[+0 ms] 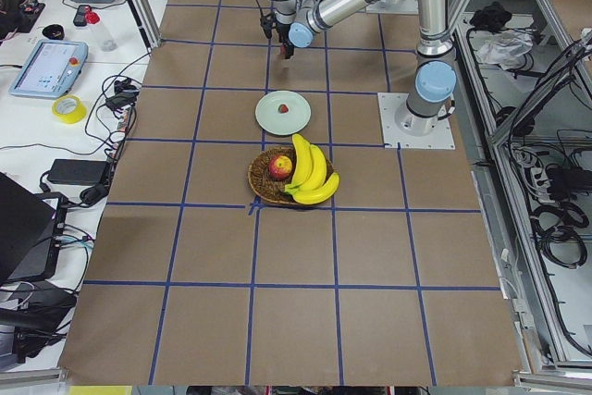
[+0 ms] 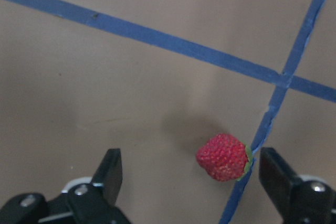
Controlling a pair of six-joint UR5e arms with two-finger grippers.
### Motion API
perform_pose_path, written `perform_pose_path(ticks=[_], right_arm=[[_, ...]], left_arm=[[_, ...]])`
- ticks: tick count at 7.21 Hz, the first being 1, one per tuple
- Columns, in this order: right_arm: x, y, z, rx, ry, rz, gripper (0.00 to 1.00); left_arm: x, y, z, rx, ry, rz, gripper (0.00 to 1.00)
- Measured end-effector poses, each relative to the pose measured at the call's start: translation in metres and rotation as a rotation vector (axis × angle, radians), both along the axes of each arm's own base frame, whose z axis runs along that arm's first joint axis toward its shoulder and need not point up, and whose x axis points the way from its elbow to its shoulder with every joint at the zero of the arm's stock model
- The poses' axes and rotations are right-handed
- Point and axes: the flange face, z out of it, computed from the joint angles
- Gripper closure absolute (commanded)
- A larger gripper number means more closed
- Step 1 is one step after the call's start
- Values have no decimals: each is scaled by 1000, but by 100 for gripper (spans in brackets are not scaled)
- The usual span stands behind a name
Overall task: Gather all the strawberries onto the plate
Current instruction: 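Grasp the mid-table strawberry with left gripper while right grasps the last one, then carry strawberry over plate with left gripper while right brings last one mid-table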
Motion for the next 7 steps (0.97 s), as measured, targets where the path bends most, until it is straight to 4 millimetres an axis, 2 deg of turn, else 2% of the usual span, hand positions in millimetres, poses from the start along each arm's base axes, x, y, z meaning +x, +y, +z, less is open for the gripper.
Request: perform_pose_path(ticks=[1,2,3,4,5,6,7], right_arm=[[1,2,-3,5,-2,1,74],[2,4,-3,8,-3,3,77],[5,4,-2,9,-3,5,76],[13,0,3,-4,4,6,76],[29,-7,10,-15,10,5,75],[58,-15,19,-19,15,-12,75],[95,-21,28,-29,11,-65,75]], left_arm=[[-2,1,-5,8,-1,-4,19],[-3,0,-10,10,-1,-7,32],[-4,0,-12,8,0,-11,40],[-5,-1,-13,4,2,-15,44],[-6,-3,-12,-1,3,-17,53],[-6,-3,-12,-3,3,-21,67],[-6,-3,-12,-4,2,-24,77]])
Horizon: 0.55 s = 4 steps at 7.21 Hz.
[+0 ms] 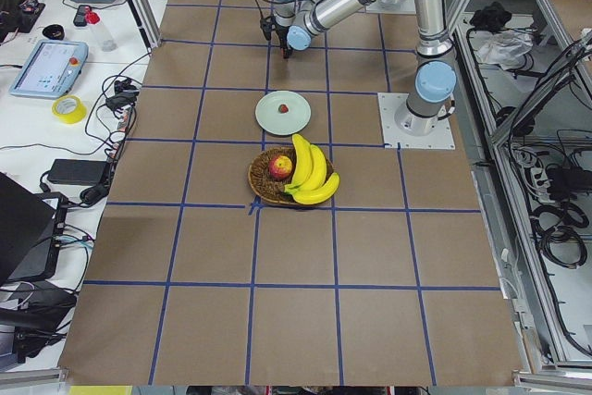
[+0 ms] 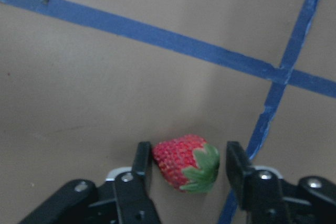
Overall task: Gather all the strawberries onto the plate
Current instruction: 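Carry strawberry over plate with left gripper while right brings last one mid-table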
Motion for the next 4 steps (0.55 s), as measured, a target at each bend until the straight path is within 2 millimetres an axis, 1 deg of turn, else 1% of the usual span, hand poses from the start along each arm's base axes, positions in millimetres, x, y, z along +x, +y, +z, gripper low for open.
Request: perform_pose_path(ticks=[1,2,3,4], right_arm=[[38,-3,5,-12,-29,-73,75],[73,-1,7,-14,-79,-142,75],[101,4,7,-7,-122,-194,75],[124,9,7,1,-160,-227,75]], left_arm=[[0,0,0,0,-3,-6,90],[1,1,0,-3,-6,-20,100],[3,2,4,-12,-10,-49,100],[11,0,13,-28,-16,-88,100]])
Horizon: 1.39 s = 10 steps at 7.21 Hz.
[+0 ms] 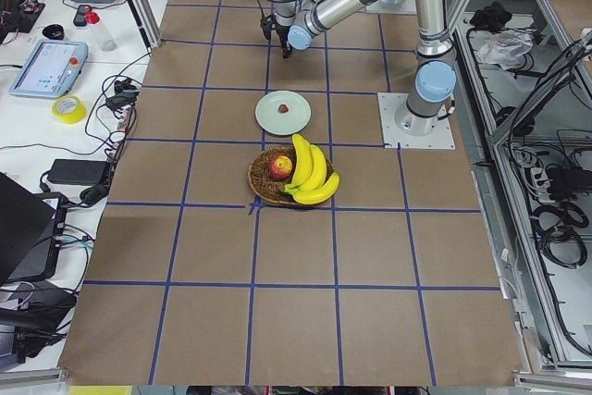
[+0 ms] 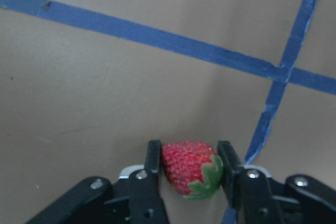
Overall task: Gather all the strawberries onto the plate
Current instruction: 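Carry strawberry over plate with left gripper while right brings last one mid-table, then release strawberry onto plate with left gripper while right drops its strawberry, withdraws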
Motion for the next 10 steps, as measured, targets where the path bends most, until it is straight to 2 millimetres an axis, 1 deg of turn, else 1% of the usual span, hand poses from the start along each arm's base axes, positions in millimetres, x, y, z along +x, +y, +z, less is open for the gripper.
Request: perform_pose_path(ticks=[1,2,3,4,5,6,7,8,9,10], right_arm=[[20,6,-1,8,-35,-14,75],[39,10,-6,17,-79,-11,75],[62,10,-12,22,-124,-17,75],[90,4,-15,24,-150,-37,75],[121,-4,-17,26,-162,-56,75],[150,-12,-20,30,-167,-75,55],[174,-19,-24,32,-168,-91,1],[188,-23,-27,32,-167,-99,0],[193,-25,-28,29,-164,-102,0],[194,-26,-24,19,-160,-95,0]], left_arm=[[20,-7,12,-9,-9,-30,100],[53,-17,27,-6,-23,-66,100],[95,-26,43,7,-37,-103,100],[145,-34,55,24,-46,-138,100],[198,-39,62,38,-48,-175,100],[249,-39,64,51,-44,-193,100],[285,-38,60,60,-37,-194,100],[306,-38,55,59,-35,-189,100],[315,-39,49,56,-35,-183,54],[318,-38,43,61,-33,-181,1]])
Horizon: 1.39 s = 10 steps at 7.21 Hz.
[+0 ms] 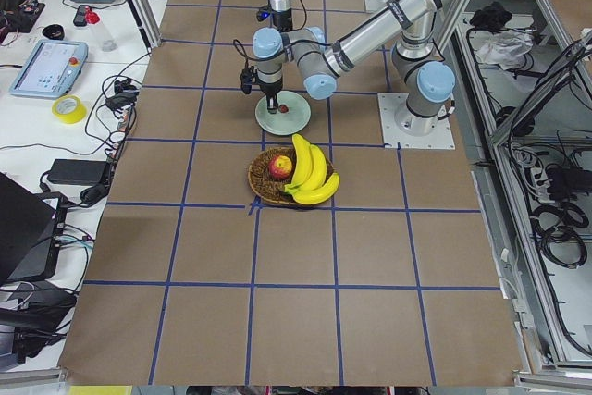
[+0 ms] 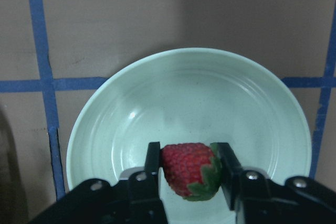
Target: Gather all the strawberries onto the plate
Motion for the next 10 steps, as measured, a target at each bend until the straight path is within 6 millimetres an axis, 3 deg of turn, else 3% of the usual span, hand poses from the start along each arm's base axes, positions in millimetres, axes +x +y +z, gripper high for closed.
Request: perform_pose_path(ticks=[1,2,4,5,7,9,10], right_arm=[[-4,-4,11,-38,11,44,0],[-21,-13,33,-91,38,124,0],[-99,-35,101,-131,90,219,0],[-135,-46,139,-140,121,234,0],[-192,-60,217,-74,238,259,0],[-210,-49,289,-47,278,260,0],[-214,-33,312,-63,283,257,0]], left_arm=[[1,0,-5,7,0,-2,0],[2,0,-5,8,-1,-3,0],[-8,-4,12,-10,-3,-12,0],[-35,-4,21,-13,0,-5,0],[-143,2,29,-8,3,136,0],[-240,22,17,-15,8,272,3],[-275,33,2,-12,2,301,9]])
